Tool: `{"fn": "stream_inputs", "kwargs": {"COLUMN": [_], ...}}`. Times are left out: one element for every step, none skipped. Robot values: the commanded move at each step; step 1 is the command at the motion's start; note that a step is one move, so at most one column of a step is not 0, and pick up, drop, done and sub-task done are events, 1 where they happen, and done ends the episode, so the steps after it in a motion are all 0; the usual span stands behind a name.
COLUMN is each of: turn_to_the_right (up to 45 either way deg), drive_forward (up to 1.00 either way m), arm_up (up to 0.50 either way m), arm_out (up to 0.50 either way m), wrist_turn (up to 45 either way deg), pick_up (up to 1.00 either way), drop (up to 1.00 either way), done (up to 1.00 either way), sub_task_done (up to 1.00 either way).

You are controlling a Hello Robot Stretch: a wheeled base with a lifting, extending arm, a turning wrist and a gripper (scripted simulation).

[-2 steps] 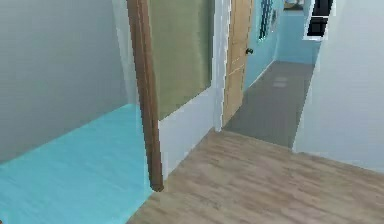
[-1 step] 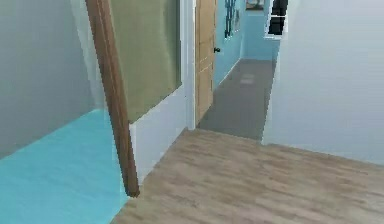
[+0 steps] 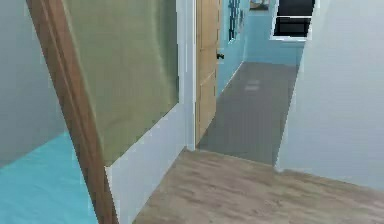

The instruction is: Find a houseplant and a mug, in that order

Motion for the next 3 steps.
{"fn": "stream_inputs", "kwargs": {"turn_to_the_right": [-45.0,0.0,-24.0], "drive_forward": [0.0,0.45,0.0], "arm_up": [0.0,0.0,0.0], "arm_out": [0.0,0.0,0.0], "wrist_turn": [0.0,0.0,0.0], "pick_up": [0.0,0.0,0.0], "drop": [0.0,0.0,0.0], "done": [0.0,0.0,0.0], "sub_task_done": [0.0,0.0,0.0]}}
